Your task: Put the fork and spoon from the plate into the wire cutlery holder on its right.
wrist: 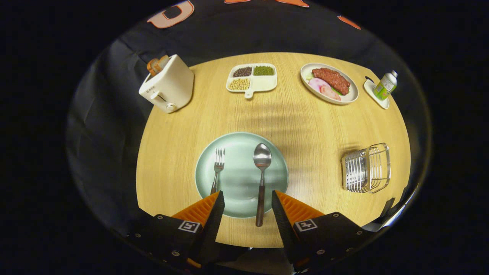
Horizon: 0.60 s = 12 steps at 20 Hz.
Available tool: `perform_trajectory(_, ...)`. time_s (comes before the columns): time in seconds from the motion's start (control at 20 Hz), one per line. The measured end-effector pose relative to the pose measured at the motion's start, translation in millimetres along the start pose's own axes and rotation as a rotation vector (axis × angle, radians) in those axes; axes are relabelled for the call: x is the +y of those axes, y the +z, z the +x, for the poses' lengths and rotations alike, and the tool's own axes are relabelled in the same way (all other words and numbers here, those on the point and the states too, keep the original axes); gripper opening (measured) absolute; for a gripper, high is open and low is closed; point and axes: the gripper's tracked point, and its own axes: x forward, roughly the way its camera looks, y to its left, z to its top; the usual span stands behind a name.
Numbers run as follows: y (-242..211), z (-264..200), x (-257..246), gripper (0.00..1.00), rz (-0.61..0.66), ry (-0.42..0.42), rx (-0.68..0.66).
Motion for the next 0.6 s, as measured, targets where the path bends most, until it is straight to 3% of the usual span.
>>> perform_trajectory(0.25,-13.3,44.5,-6.9,0.61,0.04,-0.039,0.095)
perform_trajectory(0.45,-22.1,64.4,-12.9,0.44,0.028,-0.096,0.158)
perform_trajectory(0.6,-21.7,72.5,-18.3,0.23,0.038,-0.137,0.164)
